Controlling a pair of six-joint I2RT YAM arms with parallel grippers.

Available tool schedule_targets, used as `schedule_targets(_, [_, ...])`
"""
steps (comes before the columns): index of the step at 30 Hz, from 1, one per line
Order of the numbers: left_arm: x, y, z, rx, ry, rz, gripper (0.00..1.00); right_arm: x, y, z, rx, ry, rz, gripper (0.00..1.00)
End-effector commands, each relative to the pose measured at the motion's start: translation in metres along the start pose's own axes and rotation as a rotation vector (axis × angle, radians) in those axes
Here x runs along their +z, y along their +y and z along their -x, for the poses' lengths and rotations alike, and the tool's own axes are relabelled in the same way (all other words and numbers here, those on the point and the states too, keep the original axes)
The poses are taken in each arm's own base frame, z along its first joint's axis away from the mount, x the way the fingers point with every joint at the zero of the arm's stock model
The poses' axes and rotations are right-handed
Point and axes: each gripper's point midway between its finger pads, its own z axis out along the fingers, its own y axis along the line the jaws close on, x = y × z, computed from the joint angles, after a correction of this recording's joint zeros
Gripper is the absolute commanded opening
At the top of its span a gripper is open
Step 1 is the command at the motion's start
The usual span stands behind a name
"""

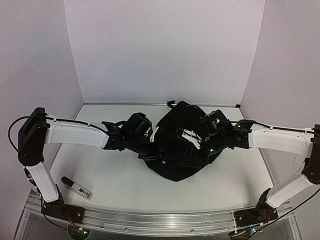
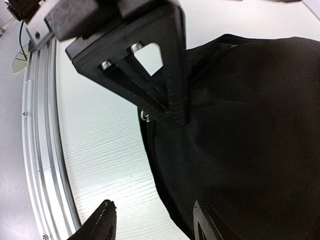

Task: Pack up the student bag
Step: Zip the student bag at the center of the board.

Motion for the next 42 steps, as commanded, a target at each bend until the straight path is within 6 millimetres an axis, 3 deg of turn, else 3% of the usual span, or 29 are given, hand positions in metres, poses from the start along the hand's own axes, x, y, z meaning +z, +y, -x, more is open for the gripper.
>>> schedule_targets(1, [0.005,-0.007,0.008,-0.003,-0.028,-0.059,0.13,-0.001,-0.003,0.004,-0.028,-0.012,-0.022,0.53])
schedule_targets(6, [0.002,-0.007,0.010,-0.004,-0.040,-0.049,0.03,-0.003,-0.003,0.005,-0.032,-0.016,-0.031,0.54])
schedule_targets(11, [-0.011,-0.013,0.013,0.011,-0.067,-0.057,0.15,0.000,-0.001,0.001,-0.037,-0.003,-0.029,0.57])
schedule_targets(16, [-0.015,-0.013,0.015,0.011,-0.075,-0.044,0.12,0.002,0.001,0.003,-0.044,-0.001,-0.027,0.58])
schedule_targets(19, [-0.017,-0.013,0.015,0.008,-0.081,-0.040,0.17,0.003,0.002,0.003,-0.052,0.002,-0.029,0.59])
schedule_targets(32, [-0.023,-0.010,0.016,0.013,-0.098,-0.021,0.00,0.007,0.004,0.005,-0.068,0.012,-0.030,0.60])
schedule_targets(37, [-0.013,-0.001,0.012,0.022,-0.055,0.020,0.26,0.008,0.005,0.006,-0.065,0.012,-0.027,0.60])
schedule_targets(42, [-0.003,0.003,0.014,0.039,-0.030,0.053,0.33,0.008,0.003,0.004,-0.059,0.015,-0.037,0.60])
